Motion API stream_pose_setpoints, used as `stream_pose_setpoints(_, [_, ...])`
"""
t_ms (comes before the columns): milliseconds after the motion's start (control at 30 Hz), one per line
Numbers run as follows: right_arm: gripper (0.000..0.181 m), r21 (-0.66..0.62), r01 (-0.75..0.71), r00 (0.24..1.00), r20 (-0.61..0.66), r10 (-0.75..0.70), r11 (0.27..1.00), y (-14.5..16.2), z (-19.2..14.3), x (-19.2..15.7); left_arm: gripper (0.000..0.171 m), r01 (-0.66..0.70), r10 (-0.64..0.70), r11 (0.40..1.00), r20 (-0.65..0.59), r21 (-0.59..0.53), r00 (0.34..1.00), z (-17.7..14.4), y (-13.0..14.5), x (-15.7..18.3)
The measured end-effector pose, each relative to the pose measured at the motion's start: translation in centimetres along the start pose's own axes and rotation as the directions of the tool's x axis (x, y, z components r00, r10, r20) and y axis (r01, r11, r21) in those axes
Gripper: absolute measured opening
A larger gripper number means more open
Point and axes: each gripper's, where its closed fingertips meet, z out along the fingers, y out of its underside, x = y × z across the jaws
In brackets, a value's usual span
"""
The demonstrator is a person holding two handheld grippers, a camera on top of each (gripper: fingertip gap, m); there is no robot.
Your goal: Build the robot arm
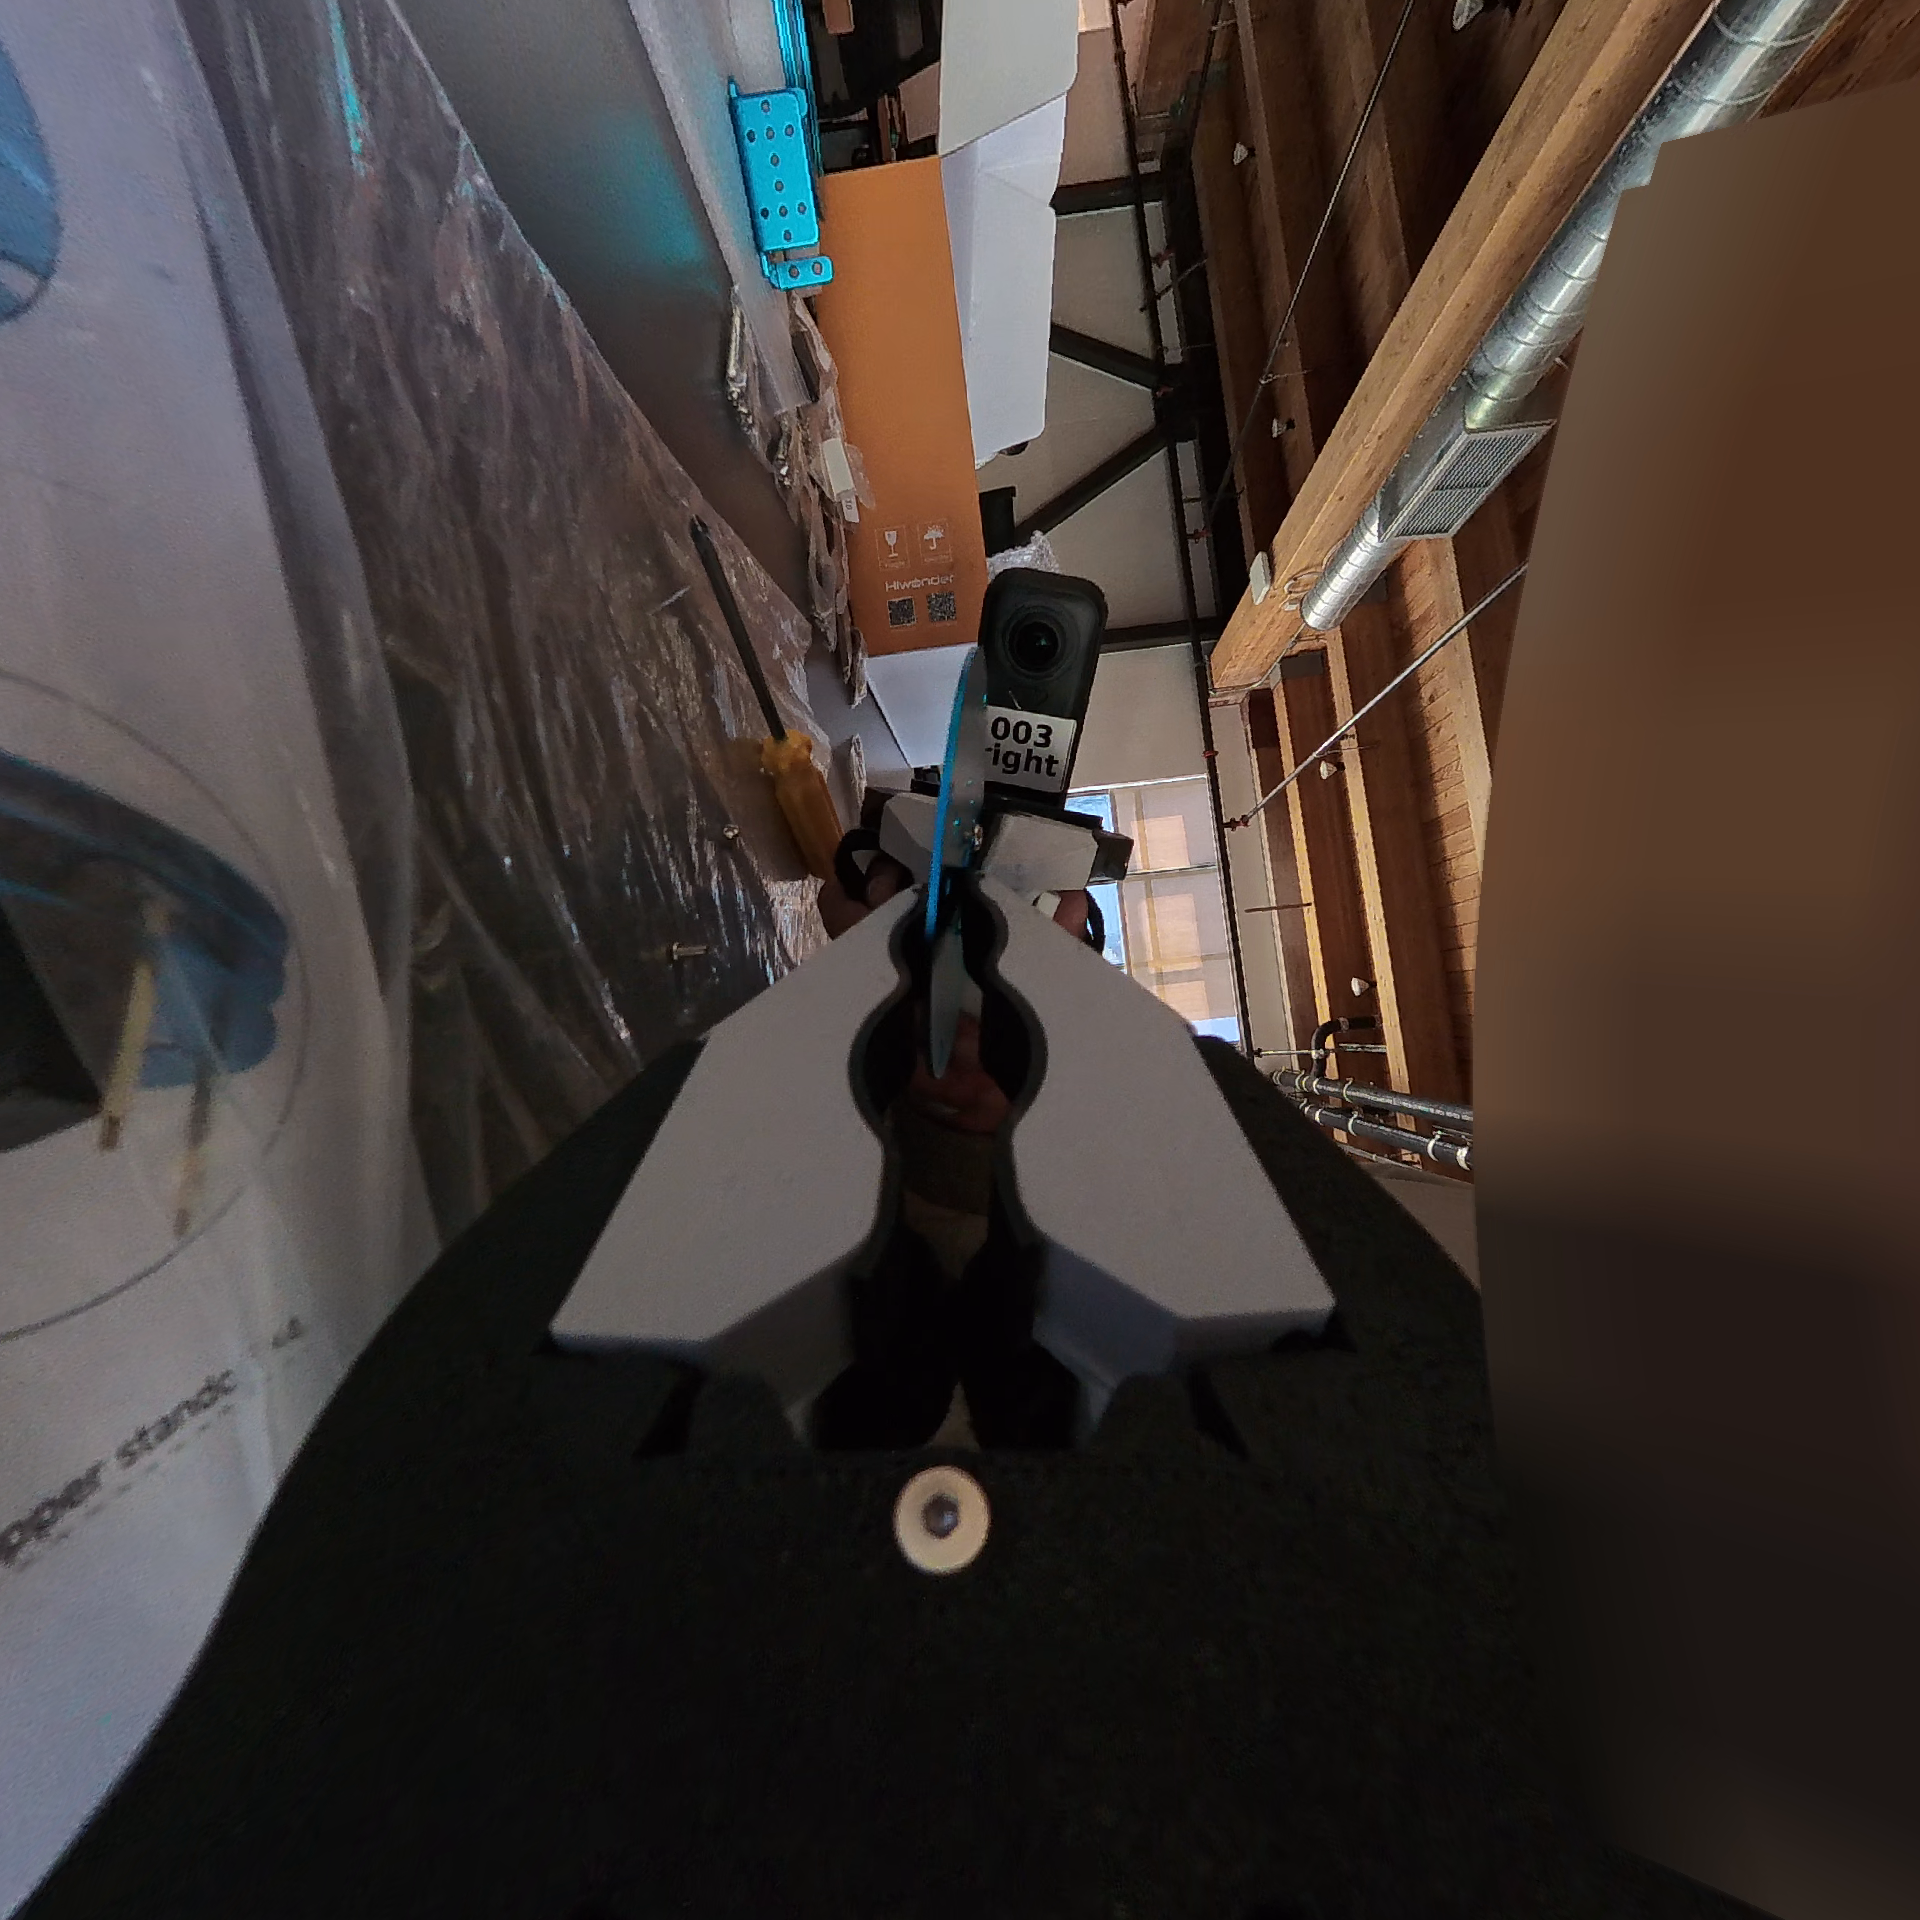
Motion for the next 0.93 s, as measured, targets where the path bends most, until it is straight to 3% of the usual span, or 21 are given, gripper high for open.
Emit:
stream_pose_setpoints(233, [0.000, -0.005, 0.003, 1.000, 0.002, -0.003, 1.000, 0.0, 0.0, -0.1, 0.003, -0.001, 0.002, 1.000, 0.002, -0.004, 1.000, -0.1, 0.0, 0.0])
stream_pose_setpoints(367, [0.010, -0.029, 0.193, 0.971, -0.134, -0.195, 0.981, -0.2, -0.1, 0.5, 0.003, 0.031, -0.031, 1.000, -0.011, 0.006, 0.999, -0.1, -0.1, 0.0])
stream_pose_setpoints(433, [0.021, -0.041, 0.375, 0.889, -0.269, -0.372, 0.926, -1.3, -0.9, 1.0, 0.003, 0.030, -0.030, 1.000, -0.005, 0.004, 1.000, -0.1, 0.0, -0.1])
stream_pose_setpoints(500, [0.026, -0.104, 0.543, 0.748, -0.392, -0.536, 0.834, -2.3, -1.9, 1.2, 0.004, 0.032, -0.032, 0.999, -0.005, 0.005, 0.999, 0.0, 0.0, -0.1])
stream_pose_setpoints(600, [0.027, -0.193, 0.733, 0.560, -0.371, -0.741, 0.652, -1.7, -1.2, -1.5, 0.004, 0.041, -0.041, 0.999, -0.001, 0.009, 0.999, 0.0, 0.0, -0.4])
stream_pose_setpoints(767, [0.013, -0.406, 0.800, 0.304, -0.361, -0.881, 0.442, 0.5, 1.1, -0.7, 0.004, 0.046, -0.046, 0.999, 0.000, 0.006, 0.999, 0.2, 0.2, -0.5])
stream_pose_setpoints(933, [0.008, -0.460, 0.804, 0.197, -0.391, -0.899, 0.377, 0.4, 1.5, 0.2, 0.004, 0.046, -0.046, 0.999, 0.000, 0.007, 0.999, 0.2, 0.2, -0.5])
